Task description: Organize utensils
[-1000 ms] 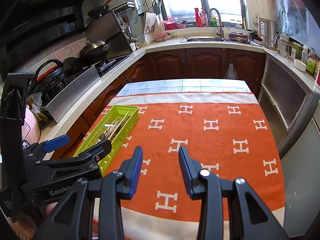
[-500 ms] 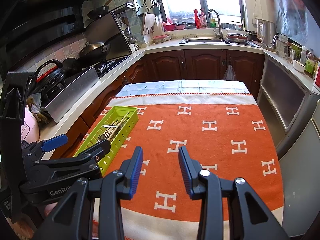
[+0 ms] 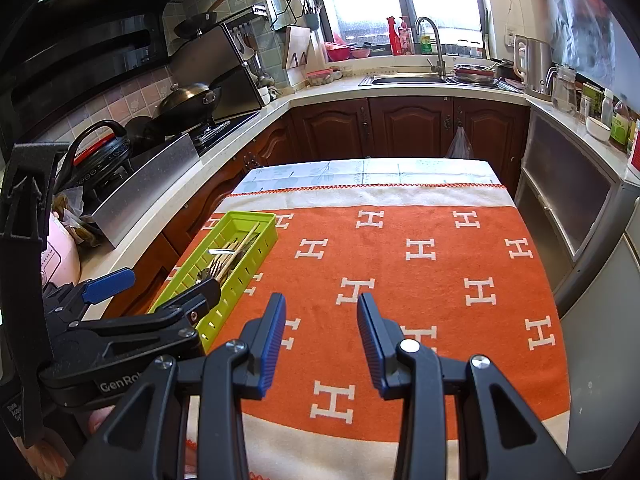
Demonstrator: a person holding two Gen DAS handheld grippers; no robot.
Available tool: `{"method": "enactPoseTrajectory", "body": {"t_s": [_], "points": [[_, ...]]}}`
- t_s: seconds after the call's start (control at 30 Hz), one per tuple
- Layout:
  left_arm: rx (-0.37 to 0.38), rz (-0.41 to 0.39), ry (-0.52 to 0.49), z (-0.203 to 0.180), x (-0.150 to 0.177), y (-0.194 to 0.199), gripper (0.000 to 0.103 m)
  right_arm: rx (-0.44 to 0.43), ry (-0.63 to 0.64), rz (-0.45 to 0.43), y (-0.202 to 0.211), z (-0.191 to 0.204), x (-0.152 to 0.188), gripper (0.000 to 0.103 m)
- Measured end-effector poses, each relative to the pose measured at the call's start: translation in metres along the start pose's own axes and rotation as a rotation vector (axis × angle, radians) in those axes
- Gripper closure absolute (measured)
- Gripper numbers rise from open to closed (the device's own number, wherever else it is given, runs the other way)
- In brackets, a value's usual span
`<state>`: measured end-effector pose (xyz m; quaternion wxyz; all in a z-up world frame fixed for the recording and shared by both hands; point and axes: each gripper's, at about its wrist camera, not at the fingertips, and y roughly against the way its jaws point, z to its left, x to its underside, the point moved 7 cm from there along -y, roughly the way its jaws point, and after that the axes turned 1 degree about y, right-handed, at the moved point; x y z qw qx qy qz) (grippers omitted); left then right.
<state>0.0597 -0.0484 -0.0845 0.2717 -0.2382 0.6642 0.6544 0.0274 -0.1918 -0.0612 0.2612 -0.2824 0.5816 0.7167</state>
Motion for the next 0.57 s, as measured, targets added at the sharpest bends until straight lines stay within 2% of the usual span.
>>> {"method": "enactPoseTrajectory", "body": {"t_s": [0.57], "points": [[-0.001, 0.014, -0.010, -0.0036, 0.0003, -0.0035, 0.001, -0.002, -0.002, 0.002, -0.0006, -0.0023, 0.0004, 0.065]]}}
